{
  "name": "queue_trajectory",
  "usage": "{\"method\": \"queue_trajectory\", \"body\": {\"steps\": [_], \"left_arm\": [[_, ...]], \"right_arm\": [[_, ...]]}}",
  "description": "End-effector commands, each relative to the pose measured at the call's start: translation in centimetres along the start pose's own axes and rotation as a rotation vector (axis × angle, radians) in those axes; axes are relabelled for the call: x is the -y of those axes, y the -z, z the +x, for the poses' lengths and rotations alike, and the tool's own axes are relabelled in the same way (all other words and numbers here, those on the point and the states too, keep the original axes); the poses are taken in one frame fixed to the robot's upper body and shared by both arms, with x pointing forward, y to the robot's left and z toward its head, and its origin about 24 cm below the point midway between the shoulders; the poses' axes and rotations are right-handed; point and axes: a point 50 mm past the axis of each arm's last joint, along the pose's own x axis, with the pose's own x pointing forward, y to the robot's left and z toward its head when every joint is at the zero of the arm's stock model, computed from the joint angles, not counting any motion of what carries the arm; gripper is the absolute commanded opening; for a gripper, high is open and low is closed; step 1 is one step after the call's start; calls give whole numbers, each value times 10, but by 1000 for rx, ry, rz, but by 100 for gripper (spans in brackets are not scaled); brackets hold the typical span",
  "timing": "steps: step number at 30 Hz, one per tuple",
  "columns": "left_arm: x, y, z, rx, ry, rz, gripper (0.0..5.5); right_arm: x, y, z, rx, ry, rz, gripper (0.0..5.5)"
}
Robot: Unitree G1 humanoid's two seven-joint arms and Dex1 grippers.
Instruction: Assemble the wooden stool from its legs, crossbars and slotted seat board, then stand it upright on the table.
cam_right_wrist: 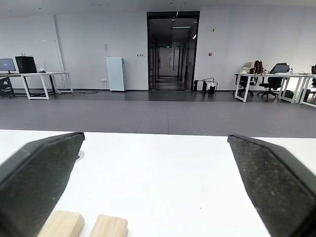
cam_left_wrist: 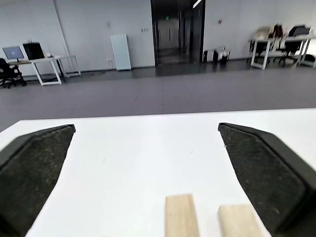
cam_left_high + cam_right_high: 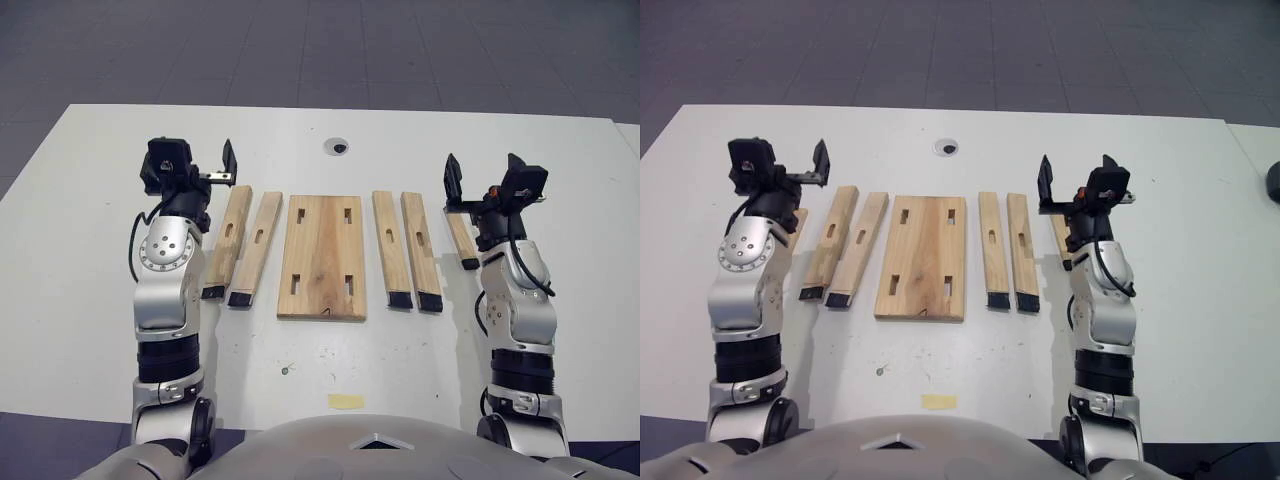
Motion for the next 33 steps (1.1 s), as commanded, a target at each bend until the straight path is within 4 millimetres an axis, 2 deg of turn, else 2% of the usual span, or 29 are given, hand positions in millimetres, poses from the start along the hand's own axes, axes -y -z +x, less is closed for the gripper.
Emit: {"method": "queue_trajectory", "body": {"steps": [1, 8, 14, 21, 28, 33], "left_arm": [[-31, 16, -11, -129, -36, 10, 539], [-47, 42, -9, -308, 134, -55, 539], [-55, 66, -11, -442, 164, -8, 539], [-59, 87, -17, -587, 190, 56, 439], [-59, 102, -28, -728, 220, 26, 328], [-58, 121, -40, -840, 235, -27, 241]], "right_arm": [[7, -2, -6, -11, 21, -9, 540], [10, -4, -8, -9, 35, -15, 540], [8, -1, -10, -6, 55, -3, 540], [5, 2, -12, -2, 75, 4, 540], [0, 9, -17, -5, 99, 22, 540], [-1, 10, -17, -3, 109, 25, 540]]}}
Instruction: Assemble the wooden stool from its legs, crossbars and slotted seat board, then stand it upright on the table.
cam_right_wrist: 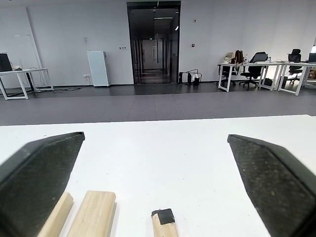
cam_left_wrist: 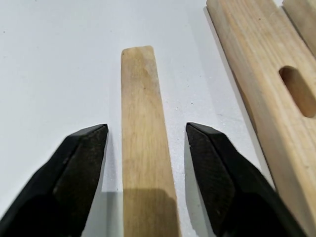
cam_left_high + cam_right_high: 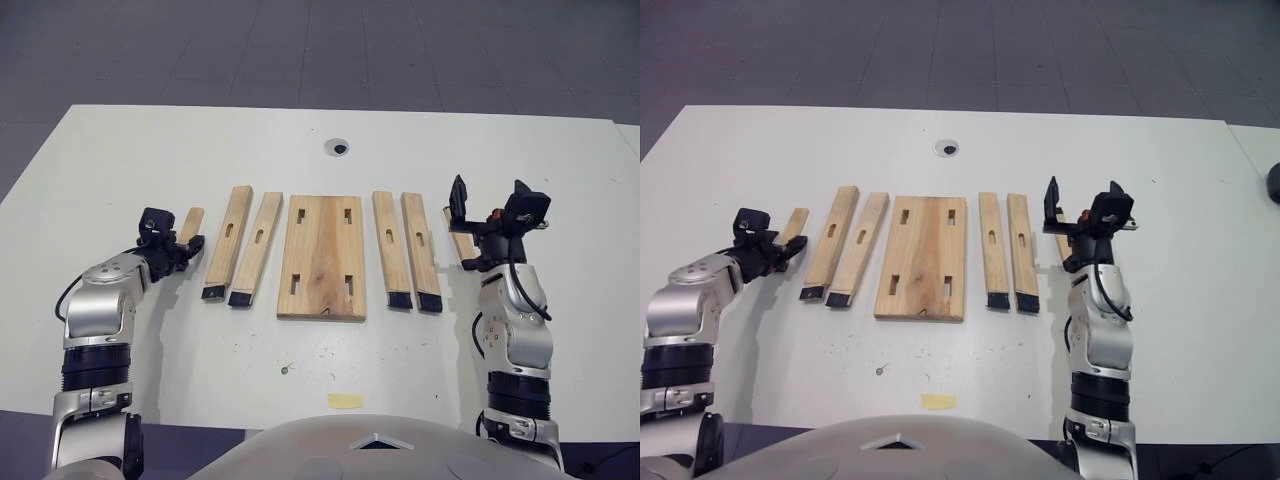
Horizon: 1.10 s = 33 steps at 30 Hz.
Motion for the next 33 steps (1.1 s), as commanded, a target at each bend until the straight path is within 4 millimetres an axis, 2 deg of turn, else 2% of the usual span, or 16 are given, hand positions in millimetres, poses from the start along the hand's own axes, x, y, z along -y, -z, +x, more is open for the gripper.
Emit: {"method": "queue_trajectory", "body": {"steps": [1, 6, 10, 11, 15, 17, 19, 22, 24, 26, 29, 33], "left_arm": [[2, 58, -1, -278, 5, -89, 227], [6, 56, 0, -264, 22, -88, 144], [10, 33, 3, -159, 21, -42, 129], [9, 24, 4, -107, 14, -39, 129], [3, -41, 4, 201, -115, 14, 129], [2, -70, -2, 340, -182, 102, 129], [10, -102, -11, 495, -195, 152, 129], [45, -135, -20, 687, -66, 264, 129], [84, -142, -26, 773, 167, 317, 129], [111, -140, -30, 805, 351, 301, 129], [140, -126, -33, 800, 514, 365, 129], [159, -114, -37, 780, 615, 358, 129]], "right_arm": [[0, 0, 0, 7, 9, 0, 540], [1, -2, 1, 19, 23, 2, 540], [-1, -4, 6, 28, 14, 5, 540], [-1, -5, 8, 31, 11, 5, 540], [-6, -15, 14, 58, -32, 38, 540], [-12, -20, 18, 52, -72, 159, 540], [-28, -30, 21, 37, -174, 378, 540], [-56, -49, 15, 1, -413, 704, 540], [-72, -54, 8, -53, -535, 894, 540], [-81, -56, 4, -90, -604, 983, 540], [-90, -62, 0, -122, -663, 1029, 540], [-99, -56, 1, -200, -654, 1044, 540]]}}
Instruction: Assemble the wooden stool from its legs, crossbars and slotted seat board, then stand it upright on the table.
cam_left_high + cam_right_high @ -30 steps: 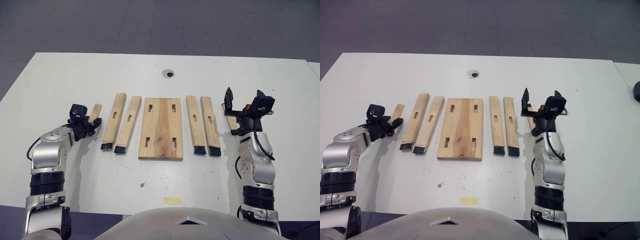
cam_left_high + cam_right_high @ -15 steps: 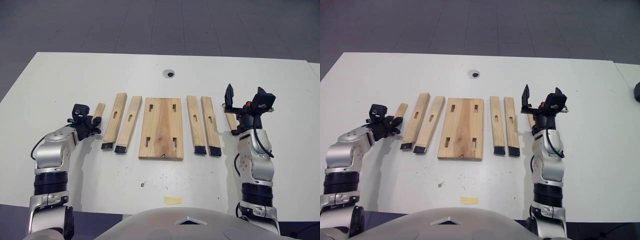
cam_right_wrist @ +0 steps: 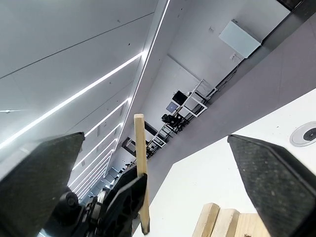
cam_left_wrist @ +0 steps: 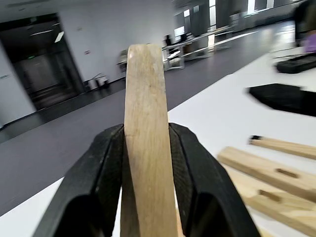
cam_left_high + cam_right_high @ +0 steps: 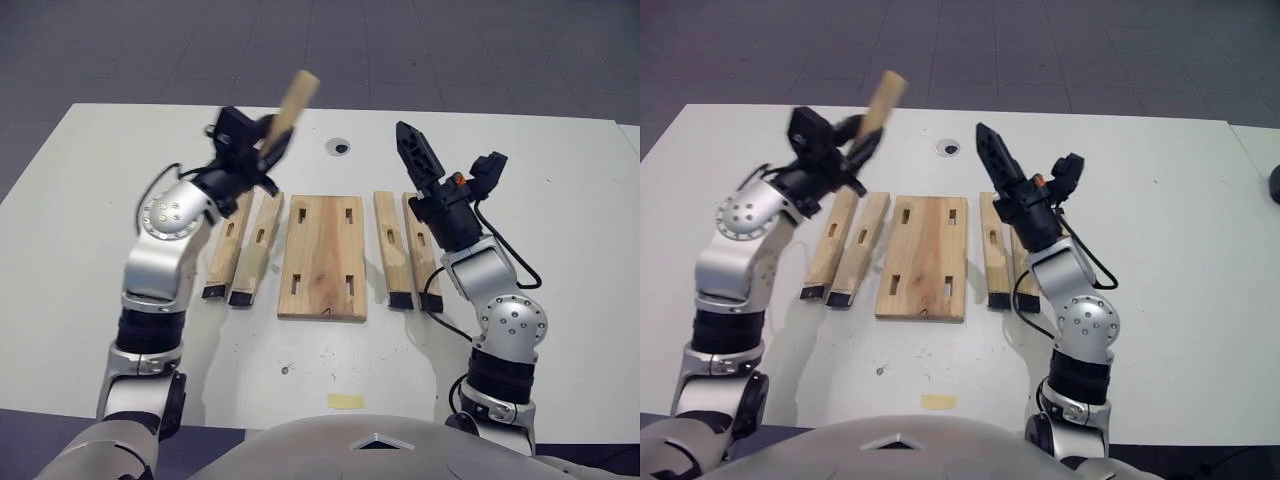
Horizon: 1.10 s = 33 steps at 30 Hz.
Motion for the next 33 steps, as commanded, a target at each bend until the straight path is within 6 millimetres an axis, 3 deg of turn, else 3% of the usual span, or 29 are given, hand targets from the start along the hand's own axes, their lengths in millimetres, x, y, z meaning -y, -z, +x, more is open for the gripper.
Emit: {"method": "queue_trajectory", "body": {"steps": [1, 6, 18, 33], "left_arm": [[18, 5, -2, -13, 71, -44, 129], [27, 7, -3, -22, 101, -55, 129], [34, 7, -2, -24, 159, -93, 129], [35, 10, -4, -45, 160, -68, 129]], "right_arm": [[2, 8, 6, -43, 44, 28, 540], [-1, 16, 13, -75, 56, 43, 540], [-4, 25, 20, -148, 28, 7, 339], [-1, 27, 18, -112, 64, -9, 94]]}}
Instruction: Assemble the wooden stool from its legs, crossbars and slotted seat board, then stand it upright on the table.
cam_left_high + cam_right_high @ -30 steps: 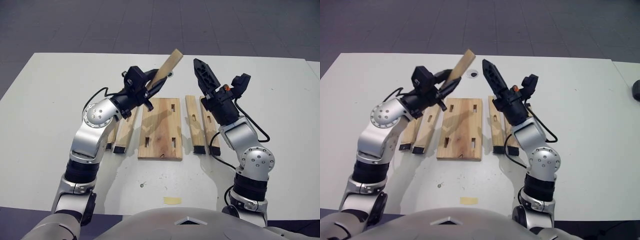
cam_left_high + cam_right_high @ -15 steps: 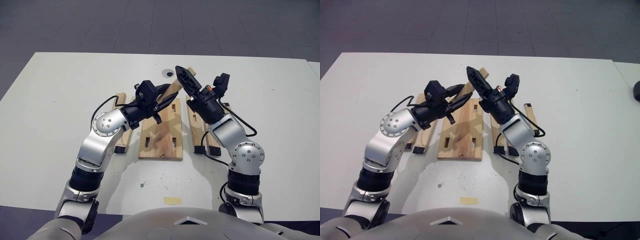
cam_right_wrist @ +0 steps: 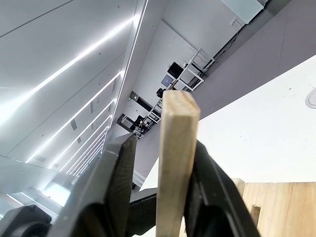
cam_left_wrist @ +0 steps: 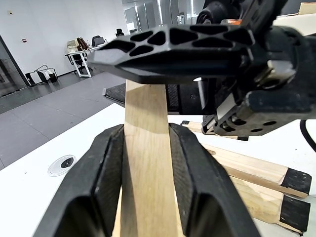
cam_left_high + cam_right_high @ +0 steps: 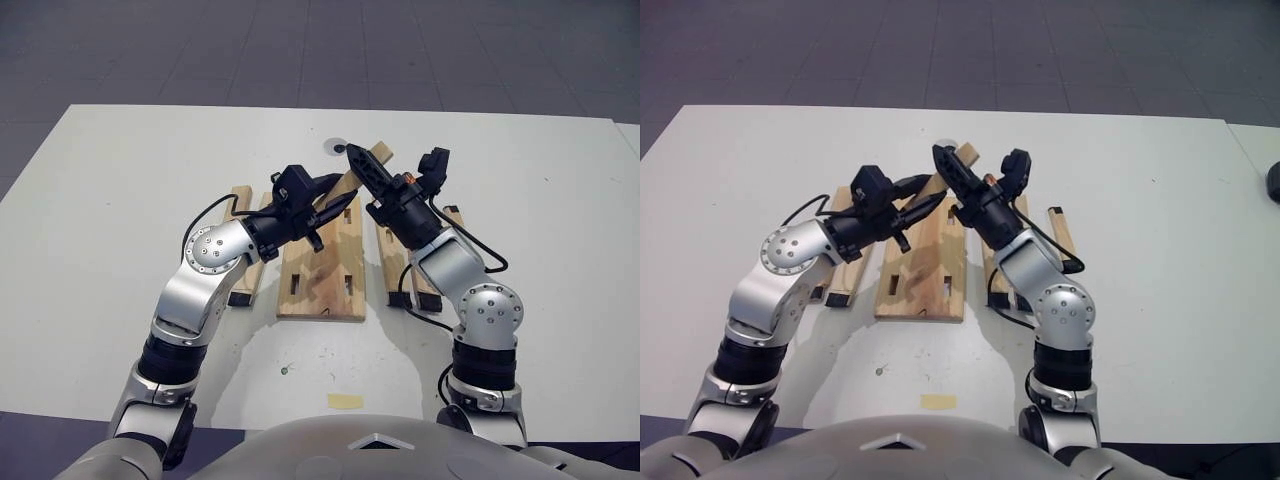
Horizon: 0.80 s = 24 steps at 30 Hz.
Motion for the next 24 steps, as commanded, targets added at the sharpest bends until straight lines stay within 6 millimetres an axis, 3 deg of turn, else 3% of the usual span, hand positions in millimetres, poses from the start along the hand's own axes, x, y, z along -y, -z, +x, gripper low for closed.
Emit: {"method": "queue_trajectory", "body": {"steps": [1, 3, 10, 11, 15, 20, 24], "left_arm": [[2, 0, -2, -10, 9, 17, 129], [2, 1, -2, -10, 9, 20, 129], [3, 2, -2, -13, 2, 15, 129], [3, 3, -2, -24, -3, 17, 165], [0, 0, -7, -12, 1, -35, 225], [-37, -13, -20, 77, -196, -202, 312], [-65, -4, -31, 37, -441, -247, 377]], "right_arm": [[1, -2, -1, 31, 17, 0, 79], [2, -2, 0, 39, 32, -4, 43], [5, -7, -1, 73, 56, -10, 40], [7, -10, -2, 93, 71, -21, 40], [18, -28, -9, 217, 159, -90, 40], [42, -44, -46, 382, 373, -140, 40], [56, -37, -64, 404, 526, -179, 40]]}}
